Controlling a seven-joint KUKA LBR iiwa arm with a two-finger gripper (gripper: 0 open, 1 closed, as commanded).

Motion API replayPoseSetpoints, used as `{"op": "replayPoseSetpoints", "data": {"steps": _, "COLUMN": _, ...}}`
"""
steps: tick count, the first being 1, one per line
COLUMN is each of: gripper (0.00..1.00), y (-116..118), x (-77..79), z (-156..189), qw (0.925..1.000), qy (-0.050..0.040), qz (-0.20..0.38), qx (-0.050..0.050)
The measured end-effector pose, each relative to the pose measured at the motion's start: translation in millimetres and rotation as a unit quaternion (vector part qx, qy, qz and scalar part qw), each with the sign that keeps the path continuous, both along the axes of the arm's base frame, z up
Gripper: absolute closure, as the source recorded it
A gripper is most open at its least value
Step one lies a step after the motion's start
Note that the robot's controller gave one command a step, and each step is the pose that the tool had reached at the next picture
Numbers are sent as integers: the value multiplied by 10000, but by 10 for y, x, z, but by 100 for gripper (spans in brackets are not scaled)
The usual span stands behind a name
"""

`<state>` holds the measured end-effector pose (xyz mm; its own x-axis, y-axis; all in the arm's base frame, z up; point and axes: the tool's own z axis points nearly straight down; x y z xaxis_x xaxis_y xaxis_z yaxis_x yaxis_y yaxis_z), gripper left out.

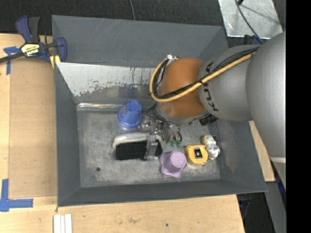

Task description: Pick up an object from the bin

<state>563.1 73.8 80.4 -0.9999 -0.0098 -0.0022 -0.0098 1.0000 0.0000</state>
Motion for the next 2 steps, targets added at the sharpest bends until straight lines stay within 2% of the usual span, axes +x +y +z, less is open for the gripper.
{"op": "replayPoseSetpoints", "data": {"steps": 1, "gripper": 100, "y": 0, "x": 0, "z": 0, "qw": 10000, "qy": 0, "qz": 1, "qx": 0}}
{"op": "replayPoseSetpoints", "data": {"steps": 2, "gripper": 100, "y": 283, "x": -9, "z": 1567, "qw": 9908, "qy": -4, "qz": 1354, "qx": -3}}
